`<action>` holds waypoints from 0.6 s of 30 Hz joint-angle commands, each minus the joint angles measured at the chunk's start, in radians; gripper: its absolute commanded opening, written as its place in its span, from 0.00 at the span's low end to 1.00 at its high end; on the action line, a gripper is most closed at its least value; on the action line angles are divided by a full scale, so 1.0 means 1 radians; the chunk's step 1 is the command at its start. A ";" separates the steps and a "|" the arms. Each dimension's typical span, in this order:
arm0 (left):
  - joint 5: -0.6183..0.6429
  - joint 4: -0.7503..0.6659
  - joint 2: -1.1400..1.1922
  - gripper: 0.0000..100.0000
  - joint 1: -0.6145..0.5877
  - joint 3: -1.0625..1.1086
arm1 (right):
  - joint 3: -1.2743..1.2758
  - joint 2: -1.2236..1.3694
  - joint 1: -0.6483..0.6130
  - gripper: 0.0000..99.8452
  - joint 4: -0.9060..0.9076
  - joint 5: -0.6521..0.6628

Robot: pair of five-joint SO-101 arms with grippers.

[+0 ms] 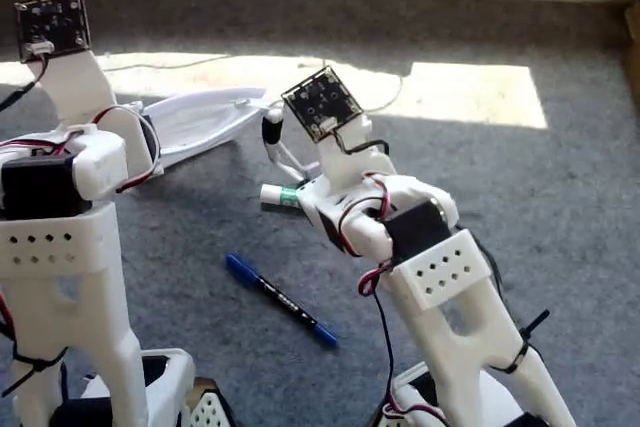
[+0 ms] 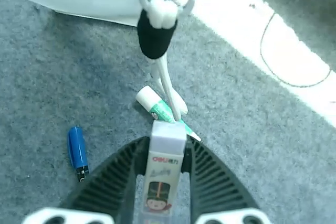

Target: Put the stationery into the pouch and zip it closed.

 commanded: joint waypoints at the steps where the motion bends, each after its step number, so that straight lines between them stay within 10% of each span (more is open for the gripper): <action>1: 0.011 -0.015 -0.024 0.01 0.027 -0.008 | -0.024 -0.081 0.008 0.03 -0.015 -0.029; 18: 0.008 -0.015 -0.024 0.01 0.019 -0.001 | -0.056 -0.110 -0.154 0.03 -0.518 -0.247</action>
